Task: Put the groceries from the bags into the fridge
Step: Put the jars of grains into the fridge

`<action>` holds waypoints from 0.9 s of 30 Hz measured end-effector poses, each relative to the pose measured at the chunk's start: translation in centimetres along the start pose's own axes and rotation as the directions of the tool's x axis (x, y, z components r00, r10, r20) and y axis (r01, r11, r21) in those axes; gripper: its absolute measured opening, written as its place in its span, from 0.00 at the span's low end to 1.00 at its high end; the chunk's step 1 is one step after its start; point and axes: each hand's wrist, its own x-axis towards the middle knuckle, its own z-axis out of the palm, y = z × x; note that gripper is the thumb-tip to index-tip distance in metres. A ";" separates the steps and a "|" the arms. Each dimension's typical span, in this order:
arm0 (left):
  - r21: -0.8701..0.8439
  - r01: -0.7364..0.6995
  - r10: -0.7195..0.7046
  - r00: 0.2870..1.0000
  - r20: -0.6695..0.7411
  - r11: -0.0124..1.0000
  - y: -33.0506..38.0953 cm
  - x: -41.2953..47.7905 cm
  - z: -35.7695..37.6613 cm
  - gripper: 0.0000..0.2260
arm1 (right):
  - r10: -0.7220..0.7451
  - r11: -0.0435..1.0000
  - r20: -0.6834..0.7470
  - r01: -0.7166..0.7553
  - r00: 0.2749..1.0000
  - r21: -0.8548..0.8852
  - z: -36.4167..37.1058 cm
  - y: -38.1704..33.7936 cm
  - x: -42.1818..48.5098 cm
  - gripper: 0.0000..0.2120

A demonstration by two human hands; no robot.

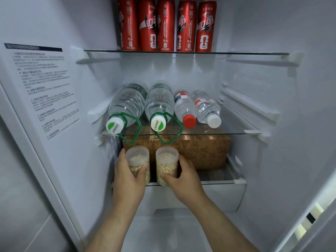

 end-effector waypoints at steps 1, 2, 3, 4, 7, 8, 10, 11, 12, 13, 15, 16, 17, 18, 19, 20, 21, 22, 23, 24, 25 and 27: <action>0.003 -0.004 0.004 1.000 0.006 1.000 -0.3 0.0 0.0 0.36 | 0.016 1.000 0.009 -0.016 1.000 -0.003 0.0 0.3 -0.2 0.31; 0.004 -0.008 0.008 1.000 0.014 1.000 -0.6 0.1 0.0 0.36 | 0.025 1.000 0.008 -0.025 1.000 -0.011 0.1 0.5 -0.2 0.31; 0.006 -0.005 0.005 1.000 0.026 1.000 -0.8 0.1 -0.1 0.35 | 0.026 1.000 0.005 -0.026 1.000 -0.016 0.2 0.7 -0.2 0.31; 0.005 0.000 0.000 0.999 0.035 1.000 -1.1 0.1 -0.1 0.34 | 0.026 0.999 0.010 -0.026 1.000 -0.020 0.3 0.7 0.0 0.31; 0.010 -0.001 0.001 1.000 0.003 1.000 -1.3 0.0 -0.4 0.31 | 0.032 0.999 0.048 -0.031 0.998 -0.018 1.0 0.3 0.4 0.32; 0.008 -0.008 0.008 1.000 -0.007 1.000 -1.4 0.0 -0.4 0.30 | 0.030 0.999 0.064 -0.029 0.998 -0.014 1.2 0.1 0.5 0.32; -0.007 -0.014 0.014 1.000 -0.010 1.000 -1.4 0.2 -0.6 0.28 | 0.018 1.000 0.087 -0.019 0.996 0.002 1.6 -0.2 0.6 0.30; -0.021 -0.012 0.012 1.000 -0.003 1.000 -1.3 0.2 -0.7 0.27 | 0.012 1.000 0.097 -0.014 0.995 0.020 1.8 -0.4 0.7 0.28; -0.038 -0.008 0.008 1.000 0.005 0.999 -1.4 0.4 -0.8 0.26 | 0.007 0.999 0.103 -0.011 0.995 0.037 1.9 -0.7 0.7 0.26; -0.049 -0.002 0.002 1.000 0.015 0.999 -1.5 0.5 -0.9 0.26 | 0.003 0.999 0.106 -0.008 0.994 0.047 2.0 -0.9 0.8 0.24; -0.047 0.008 -0.007 1.000 0.025 0.999 -1.9 0.6 -1.1 0.26 | 0.003 0.999 0.102 -0.008 0.995 0.050 2.1 -1.1 0.9 0.24; -0.043 0.008 -0.007 1.000 0.022 0.999 -2.0 0.6 -1.2 0.26 | -0.001 0.999 0.093 -0.004 0.996 0.047 2.2 -1.1 1.0 0.24; -0.043 0.005 -0.004 1.000 0.016 0.999 -2.1 0.6 -1.2 0.26 | -0.005 0.999 0.080 0.002 0.997 0.039 2.3 -1.1 1.0 0.25; -0.048 -0.001 0.001 1.000 0.008 0.999 -2.1 0.6 -1.2 0.26 | -0.006 1.000 0.067 0.004 0.998 0.027 2.4 -1.1 1.0 0.27; -0.045 -0.006 0.006 1.000 -0.002 0.999 -2.1 0.5 -1.2 0.26 | -0.002 1.000 0.055 0.002 0.999 0.015 2.5 -1.1 1.0 0.28; -0.033 -0.015 0.015 1.000 -0.014 0.999 -2.1 0.4 -1.2 0.27 | 0.001 1.000 0.048 -0.002 0.999 0.011 2.6 -1.1 1.0 0.28; -0.017 -0.026 0.025 0.999 -0.026 1.000 -2.1 0.3 -1.1 0.27 | 0.004 1.000 0.049 -0.005 0.999 0.014 2.7 -1.1 1.0 0.28; -0.003 -0.036 0.036 0.999 -0.040 0.999 -2.2 0.3 -1.0 0.28 | 0.005 1.000 0.055 -0.006 0.998 0.020 2.8 -1.1 1.0 0.28; 0.011 -0.042 0.042 0.998 -0.052 0.999 -2.2 0.4 -1.0 0.28 | 0.006 1.000 0.063 -0.007 0.998 0.022 3.0 -1.2 1.1 0.28; 0.027 -0.043 0.045 0.997 -0.066 0.999 -2.2 0.3 -1.0 0.30 | 0.006 1.000 0.071 -0.007 0.997 0.021 3.1 -1.2 1.1 0.28; 0.046 -0.044 0.047 0.995 -0.082 0.998 -2.0 0.3 -1.0 0.31 | 0.007 1.000 0.078 -0.009 0.997 0.017 3.2 -1.2 1.2 0.28; 0.081 -0.051 0.060 0.991 -0.116 0.995 -1.8 0.2 -1.1 0.36 | 0.011 1.000 0.085 -0.012 0.996 0.011 3.5 -1.3 1.3 0.29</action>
